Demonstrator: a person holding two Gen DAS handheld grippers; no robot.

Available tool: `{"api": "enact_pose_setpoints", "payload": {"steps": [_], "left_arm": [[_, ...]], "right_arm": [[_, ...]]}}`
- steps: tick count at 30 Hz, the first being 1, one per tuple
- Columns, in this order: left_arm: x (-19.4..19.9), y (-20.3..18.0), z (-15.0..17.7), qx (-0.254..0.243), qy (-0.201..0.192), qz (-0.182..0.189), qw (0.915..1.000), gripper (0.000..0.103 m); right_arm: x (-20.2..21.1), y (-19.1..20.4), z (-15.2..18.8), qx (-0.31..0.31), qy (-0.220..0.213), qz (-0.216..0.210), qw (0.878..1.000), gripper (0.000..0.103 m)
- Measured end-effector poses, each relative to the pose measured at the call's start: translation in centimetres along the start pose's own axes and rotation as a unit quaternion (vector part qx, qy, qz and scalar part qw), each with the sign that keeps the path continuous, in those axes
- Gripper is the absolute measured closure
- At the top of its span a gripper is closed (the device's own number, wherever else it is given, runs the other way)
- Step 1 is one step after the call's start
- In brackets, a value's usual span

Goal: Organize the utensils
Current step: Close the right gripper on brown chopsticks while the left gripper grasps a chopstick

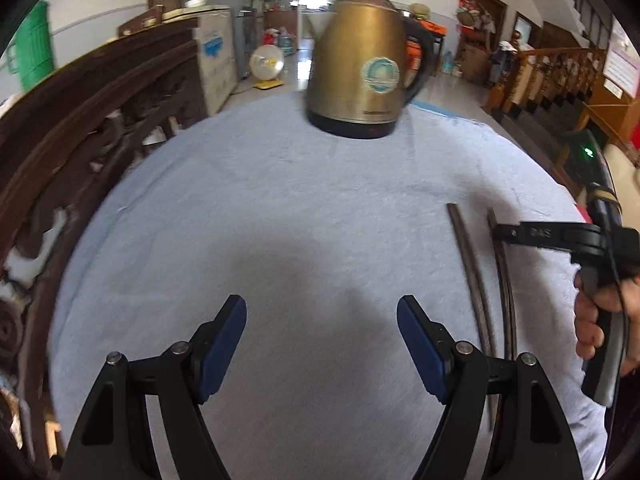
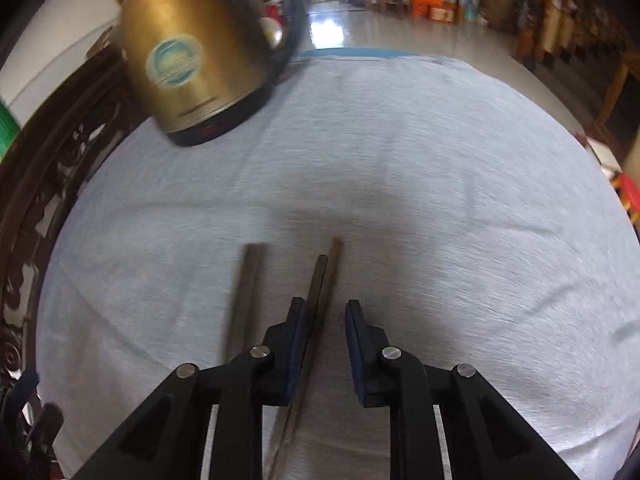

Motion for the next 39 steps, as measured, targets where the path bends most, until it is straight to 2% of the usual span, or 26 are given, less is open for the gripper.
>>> {"api": "enact_pose_setpoints", "payload": {"steps": [3,6,13,16,17,21,24,27,28,30,34,37,39], "left_arm": [[-2.5,-2.3,-1.2,-0.009,0.009,0.038,0.9992,0.025],[-4.8,-4.6,-2.4,-0.016,0.022,0.058,0.9980,0.025],[-10.3,-8.3,-4.0,-0.038,0.052,0.055,0.9964,0.025],[-12.1,-7.9,-3.5,-0.042,0.070,0.033,0.9961,0.023],[-12.0,-8.0,-3.7,-0.044,0.056,0.036,0.9968,0.024],[-11.7,-7.3,-3.8,-0.050,0.054,0.035,0.9966,0.023],[-11.2,-5.6,-3.7,-0.062,0.056,0.002,0.9965,0.024],[-10.6,-4.9,-3.7,-0.038,0.060,0.027,0.9971,0.024],[-10.2,-5.0,-3.9,-0.025,0.059,0.045,0.9969,0.024],[-9.8,-5.2,-4.5,-0.009,0.052,0.058,0.9969,0.024],[-10.4,-6.8,-5.2,-0.036,0.056,0.054,0.9963,0.024],[-11.8,-7.3,-5.1,-0.055,0.075,0.028,0.9953,0.025],[-12.2,-7.2,-5.6,-0.064,0.067,0.016,0.9956,0.031]], "right_arm": [[0.7,-2.0,-0.2,-0.039,-0.008,-0.054,0.998,0.081],[1.0,-3.4,-0.6,-0.057,-0.013,-0.066,0.996,0.082],[0.9,-5.2,-0.7,-0.072,-0.008,-0.089,0.993,0.082],[0.5,-5.4,-0.7,-0.077,-0.006,-0.100,0.992,0.082],[0.8,-5.5,-0.3,-0.074,-0.007,-0.099,0.992,0.081],[0.6,-4.8,-0.2,-0.066,-0.002,-0.104,0.992,0.081],[0.3,-3.8,-0.3,-0.055,0.002,-0.098,0.994,0.081],[-0.4,-3.5,-0.6,-0.054,0.005,-0.068,0.996,0.081],[-0.5,-3.5,-0.8,-0.060,0.004,-0.066,0.996,0.081],[-0.7,-3.6,-1.5,-0.077,0.011,-0.070,0.994,0.081],[-1.5,-3.4,-2.7,-0.097,0.026,-0.059,0.993,0.081],[-1.9,-3.0,-3.3,-0.103,0.030,-0.035,0.994,0.080],[-2.1,-2.7,-3.6,-0.099,0.029,-0.018,0.994,0.080]]}}
Point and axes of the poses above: each gripper's, at about its wrist camera, not at the fingertips, and x roughly against the way its jaws point, y to its left, z to its underside, the point moved 9 cm from there along -x, roughly the way its jaws point, and after that the axes turned 9 degrees about z, right-handed, at the moved point
